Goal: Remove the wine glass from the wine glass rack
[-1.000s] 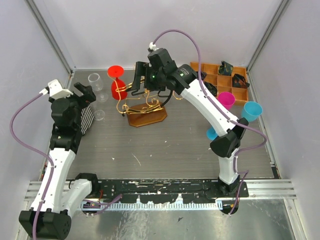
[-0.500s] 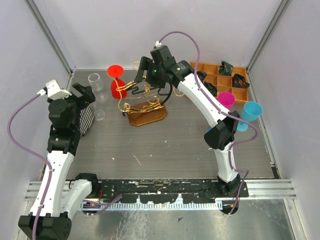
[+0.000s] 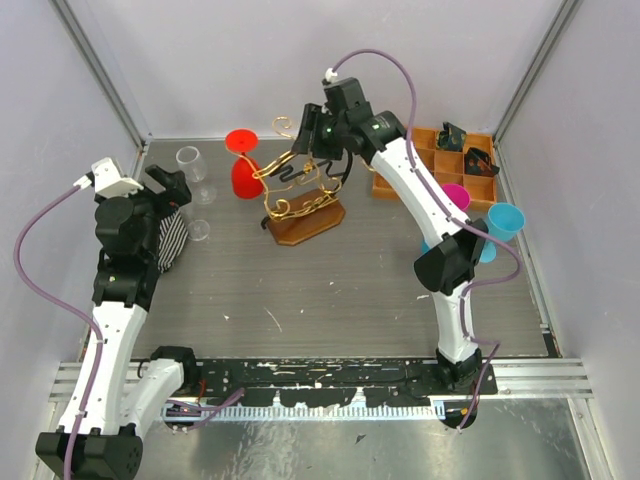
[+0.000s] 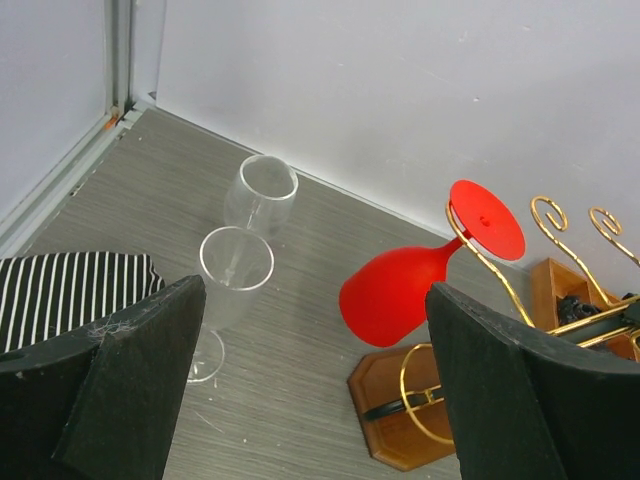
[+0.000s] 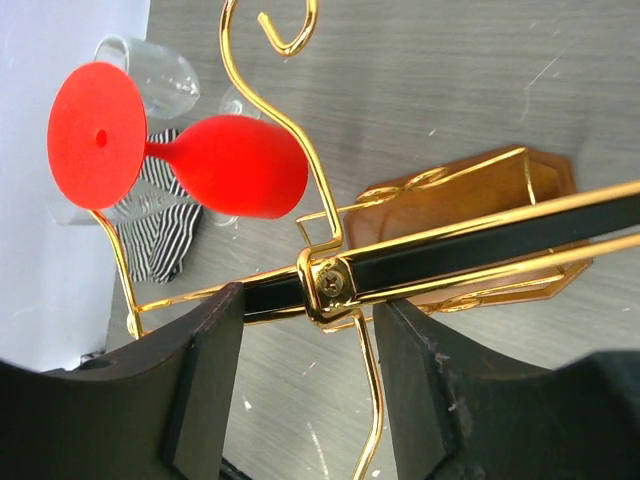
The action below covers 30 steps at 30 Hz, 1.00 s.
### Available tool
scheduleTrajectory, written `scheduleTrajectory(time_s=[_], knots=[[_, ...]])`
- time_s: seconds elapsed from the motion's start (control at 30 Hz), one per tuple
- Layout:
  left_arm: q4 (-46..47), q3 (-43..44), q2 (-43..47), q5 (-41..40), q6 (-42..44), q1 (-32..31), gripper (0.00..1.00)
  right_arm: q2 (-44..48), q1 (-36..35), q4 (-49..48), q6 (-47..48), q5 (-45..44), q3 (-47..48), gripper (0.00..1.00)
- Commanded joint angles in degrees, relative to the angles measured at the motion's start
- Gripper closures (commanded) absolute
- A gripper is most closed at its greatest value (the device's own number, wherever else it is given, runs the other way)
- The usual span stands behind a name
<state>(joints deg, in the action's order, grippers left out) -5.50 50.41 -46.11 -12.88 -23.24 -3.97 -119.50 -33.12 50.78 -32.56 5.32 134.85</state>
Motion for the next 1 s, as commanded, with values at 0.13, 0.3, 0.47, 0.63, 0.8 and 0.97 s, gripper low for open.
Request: scheduleTrajectory(time_s=[0.13, 0.3, 0.47, 0.63, 0.8, 0.97], knots=[[-1.0, 2.4, 0.7, 1.0, 0.1, -0.2, 0.02, 1.7, 9.3, 2.6, 14.9, -0.3, 2.6, 0.39], [-1.8, 2.9, 0.9, 0.9, 0.5, -0.2, 0.02, 1.1, 12.2, 3.6, 21.8, 0.5, 3.3, 0.33], [-2.1, 2.9, 0.8, 1.2, 0.5, -0.2, 0.02, 2.4, 14.3, 1.7, 24.2, 2.6, 3.1, 0.31], [-2.6, 3.3, 0.8, 1.4, 0.5, -0.3, 0.02, 4.6, 14.3, -0.9, 22.6, 5.9, 2.4, 0.31], [-2.8, 3.3, 0.8, 1.4, 0.5, -0.4, 0.02, 8.3, 10.4, -3.1, 21.9, 4.6, 1.4, 0.3], [-2.8, 2.8, 1.1, 1.5, 0.0, -0.4, 0.02, 8.1, 4.1, -3.0, 25.1, -1.4, 3.8, 0.27]])
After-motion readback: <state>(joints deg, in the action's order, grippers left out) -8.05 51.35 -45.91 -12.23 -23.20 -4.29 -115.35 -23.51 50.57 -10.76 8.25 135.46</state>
